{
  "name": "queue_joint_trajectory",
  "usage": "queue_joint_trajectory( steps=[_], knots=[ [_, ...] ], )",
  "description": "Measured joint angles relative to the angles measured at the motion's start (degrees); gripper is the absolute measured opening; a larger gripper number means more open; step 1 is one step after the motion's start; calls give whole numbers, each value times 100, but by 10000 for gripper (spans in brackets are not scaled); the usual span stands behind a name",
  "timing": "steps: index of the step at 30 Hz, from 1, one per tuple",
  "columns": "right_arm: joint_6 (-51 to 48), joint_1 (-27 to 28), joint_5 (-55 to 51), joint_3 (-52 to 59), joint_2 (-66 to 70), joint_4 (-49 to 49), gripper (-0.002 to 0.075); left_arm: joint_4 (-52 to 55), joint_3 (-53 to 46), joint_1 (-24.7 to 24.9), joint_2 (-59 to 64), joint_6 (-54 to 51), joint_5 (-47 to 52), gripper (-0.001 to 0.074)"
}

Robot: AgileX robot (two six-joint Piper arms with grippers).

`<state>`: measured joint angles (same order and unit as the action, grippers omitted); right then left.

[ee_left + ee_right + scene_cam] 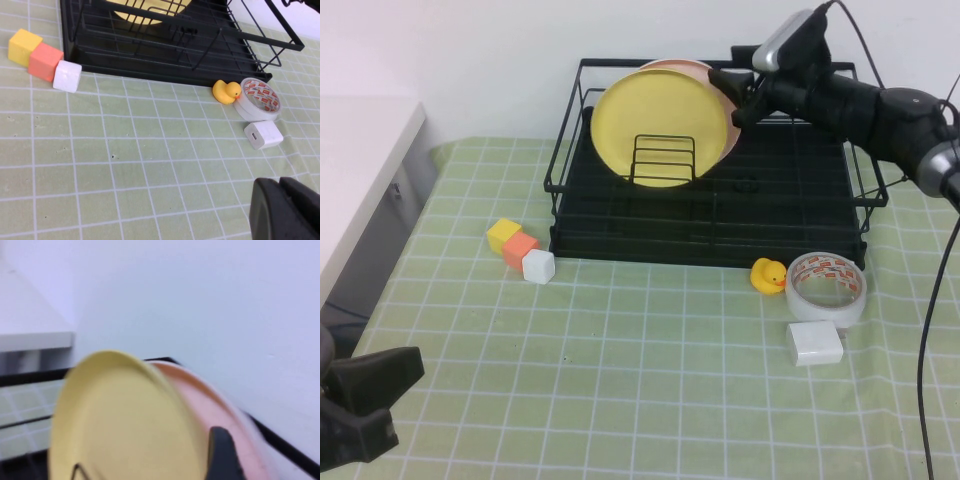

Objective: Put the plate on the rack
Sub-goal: Place the plate on the rack

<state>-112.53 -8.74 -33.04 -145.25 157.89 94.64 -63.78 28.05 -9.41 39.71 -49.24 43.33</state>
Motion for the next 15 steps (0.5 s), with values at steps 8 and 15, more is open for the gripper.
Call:
queue_joint_trajectory(
  steps=[8, 15],
  knots=[
    [116, -14, 252, 0, 0, 207, 398, 0, 0, 0, 0, -48, 0, 0],
    [803, 19, -842, 0, -366, -176, 290, 86, 0, 0, 0, -141, -20, 0]
  ],
)
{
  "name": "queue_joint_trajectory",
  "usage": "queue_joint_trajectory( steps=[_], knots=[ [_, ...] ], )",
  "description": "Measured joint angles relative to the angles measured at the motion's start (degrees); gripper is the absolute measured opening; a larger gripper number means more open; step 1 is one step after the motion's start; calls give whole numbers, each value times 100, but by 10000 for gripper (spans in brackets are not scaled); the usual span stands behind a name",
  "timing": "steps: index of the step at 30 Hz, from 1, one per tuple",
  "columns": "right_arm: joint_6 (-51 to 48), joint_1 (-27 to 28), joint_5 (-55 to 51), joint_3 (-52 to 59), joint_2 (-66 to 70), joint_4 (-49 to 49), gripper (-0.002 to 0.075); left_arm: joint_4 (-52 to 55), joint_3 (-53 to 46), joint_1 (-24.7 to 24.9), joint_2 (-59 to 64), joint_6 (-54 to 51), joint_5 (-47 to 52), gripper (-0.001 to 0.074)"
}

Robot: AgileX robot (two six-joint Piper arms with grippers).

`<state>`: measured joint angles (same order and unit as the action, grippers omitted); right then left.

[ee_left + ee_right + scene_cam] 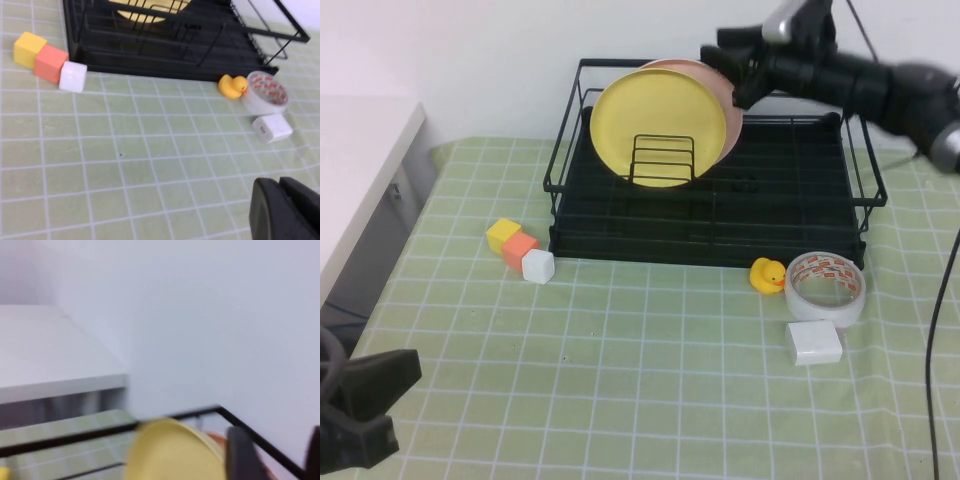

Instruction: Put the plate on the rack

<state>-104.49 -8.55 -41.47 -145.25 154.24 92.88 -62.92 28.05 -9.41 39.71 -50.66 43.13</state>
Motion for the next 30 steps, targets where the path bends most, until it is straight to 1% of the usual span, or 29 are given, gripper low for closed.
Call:
queue_joint_trajectory(
  steps=[3, 4, 5, 7, 9, 11, 14, 20, 22, 25, 30],
  knots=[
    [671, 14, -555, 0, -460, -954, 127, 229, 0, 0, 0, -11, -11, 0],
    [990, 14, -777, 0, -642, -1350, 83, 334, 0, 0, -4, -11, -21, 0],
    [1326, 14, -1031, 0, -820, -1733, 55, 413, -13, 0, -29, -11, -63, 0],
    [1964, 14, -1507, 0, -1110, -2379, 27, 475, -86, 0, -156, -11, -185, 0],
    [2415, 14, -2019, 0, -1374, -2747, 14, 489, -190, 0, -380, 1, -301, 0],
    [2783, 26, -2505, 0, -1593, -2916, 11, 599, -313, 0, -759, 117, -342, 0],
    [3244, 26, -2845, 0, -1911, -3044, 11, 1083, -433, 0, -1435, 751, -367, 0],
    [3873, 26, -2947, 0, -2775, -3312, 11, 2848, -460, 0, -2835, 2861, -67, 0],
    [4042, 26, -2947, 0, -3063, -3354, 11, 3264, -460, 0, -3138, 3363, 80, 0],
    [4296, 26, -2947, -13, -3499, -3439, 11, 3530, -460, 0, -3467, 3755, 210, 0],
    [4688, 26, -2947, -56, -4238, -3951, 11, 3593, -460, 0, -3626, 3879, 325, 0]
  ],
)
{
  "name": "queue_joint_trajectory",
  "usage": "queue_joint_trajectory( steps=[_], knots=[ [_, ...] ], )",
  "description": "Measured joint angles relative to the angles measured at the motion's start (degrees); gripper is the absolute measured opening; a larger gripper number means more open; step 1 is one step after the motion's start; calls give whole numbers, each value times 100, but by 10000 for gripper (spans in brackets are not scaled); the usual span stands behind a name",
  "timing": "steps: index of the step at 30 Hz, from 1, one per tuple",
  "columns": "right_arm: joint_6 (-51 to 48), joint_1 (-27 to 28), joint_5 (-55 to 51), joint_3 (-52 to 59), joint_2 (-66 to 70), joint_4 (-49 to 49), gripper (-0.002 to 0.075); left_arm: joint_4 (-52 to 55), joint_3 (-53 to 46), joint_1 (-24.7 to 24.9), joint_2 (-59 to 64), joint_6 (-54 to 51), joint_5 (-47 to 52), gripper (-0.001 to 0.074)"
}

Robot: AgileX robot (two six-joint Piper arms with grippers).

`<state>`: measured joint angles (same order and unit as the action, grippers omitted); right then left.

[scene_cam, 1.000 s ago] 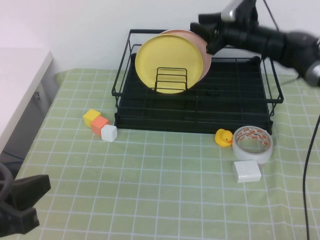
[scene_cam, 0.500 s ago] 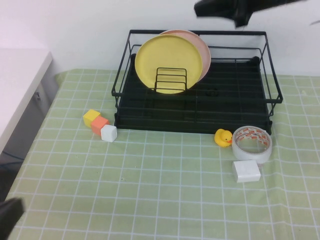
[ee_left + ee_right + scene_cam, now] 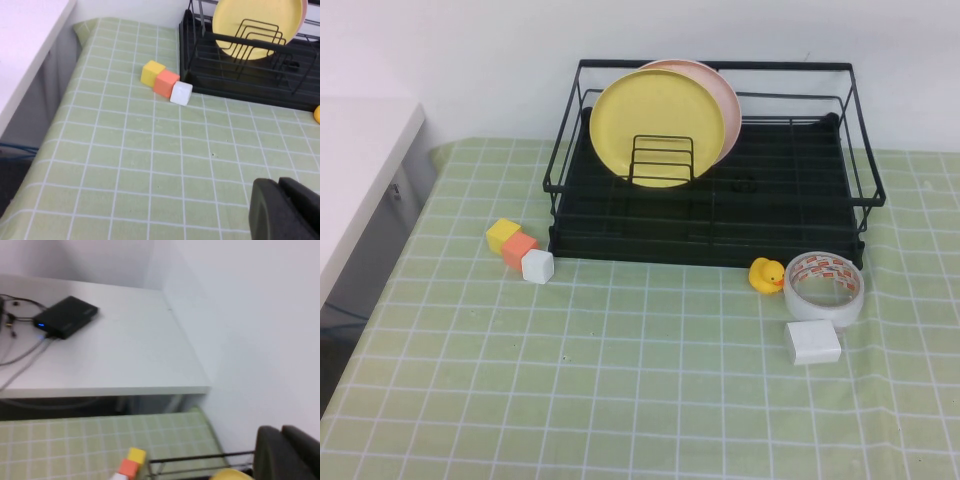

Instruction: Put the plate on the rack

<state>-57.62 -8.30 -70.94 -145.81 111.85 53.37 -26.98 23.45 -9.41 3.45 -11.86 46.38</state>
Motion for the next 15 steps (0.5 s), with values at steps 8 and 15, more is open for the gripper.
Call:
queue_joint_trajectory(
  steps=[8, 15],
  knots=[
    [684, 0, 0, 33, -1260, -1005, 11, -245, 0, 386, -21, 21, 105, 0],
    [785, 0, 0, 1089, -2800, -1753, 11, -339, 0, 790, -21, 21, 139, 0]
  ],
)
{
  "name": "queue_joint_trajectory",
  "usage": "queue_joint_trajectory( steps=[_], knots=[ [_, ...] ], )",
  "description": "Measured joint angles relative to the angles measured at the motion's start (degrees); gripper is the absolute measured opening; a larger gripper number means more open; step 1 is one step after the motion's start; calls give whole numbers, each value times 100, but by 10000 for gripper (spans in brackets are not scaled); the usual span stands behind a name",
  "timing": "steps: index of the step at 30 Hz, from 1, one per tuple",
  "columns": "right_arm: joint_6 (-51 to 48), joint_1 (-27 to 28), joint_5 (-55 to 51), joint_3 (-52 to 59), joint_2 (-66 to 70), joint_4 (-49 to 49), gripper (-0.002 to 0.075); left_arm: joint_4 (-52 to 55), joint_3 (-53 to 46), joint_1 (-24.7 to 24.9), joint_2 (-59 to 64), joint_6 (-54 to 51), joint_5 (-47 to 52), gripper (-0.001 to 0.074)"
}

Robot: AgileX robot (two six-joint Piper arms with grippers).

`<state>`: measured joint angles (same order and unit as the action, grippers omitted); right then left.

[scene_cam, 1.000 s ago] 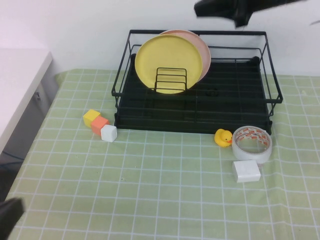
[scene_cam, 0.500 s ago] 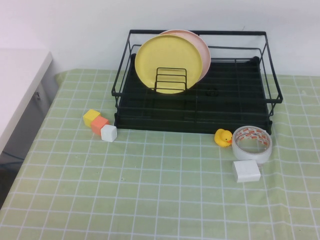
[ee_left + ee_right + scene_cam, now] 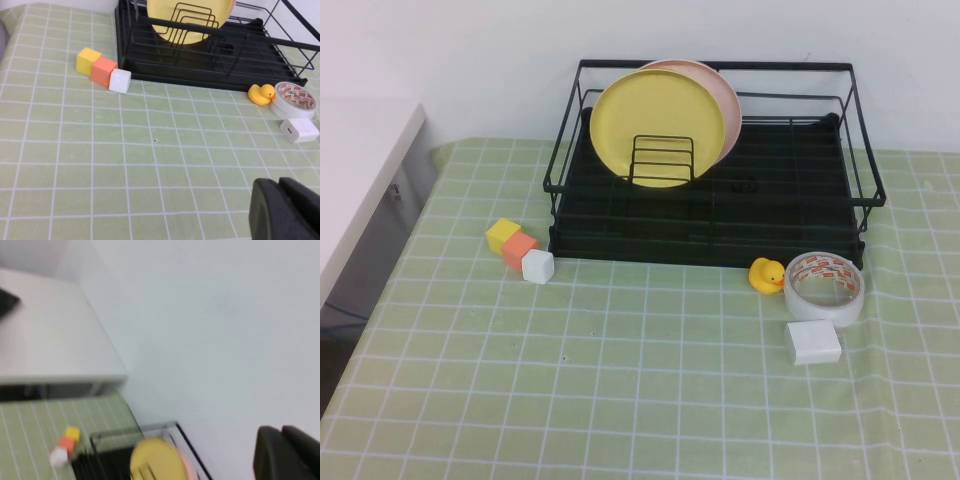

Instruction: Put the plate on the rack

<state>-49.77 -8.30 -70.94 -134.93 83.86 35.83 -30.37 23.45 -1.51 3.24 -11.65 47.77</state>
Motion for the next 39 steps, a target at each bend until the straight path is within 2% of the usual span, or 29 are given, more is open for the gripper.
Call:
queue_joint_trajectory(
  steps=[5, 11, 18, 23, 34, 39],
  knots=[
    [36, 0, 0, 1638, -1355, -615, 11, -14, 0, 14, 0, 0, 0, 0],
    [154, 0, 539, 4056, -3197, -750, 11, -26, 0, 14, 0, 0, 4, 0],
    [374, 0, 688, 6241, -4981, -1152, 11, -26, 0, 14, 0, 0, 4, 0],
    [1532, 0, 740, 7267, -5960, -2016, 11, -26, 0, 14, 0, 0, 4, 0],
    [2119, 0, 3172, 9494, -7686, -3126, 11, -26, 0, 14, 0, 0, 4, 0],
    [3131, 0, 3714, 10576, -8102, -3867, 11, -26, 0, 23, 0, 0, 4, 0]
  ],
)
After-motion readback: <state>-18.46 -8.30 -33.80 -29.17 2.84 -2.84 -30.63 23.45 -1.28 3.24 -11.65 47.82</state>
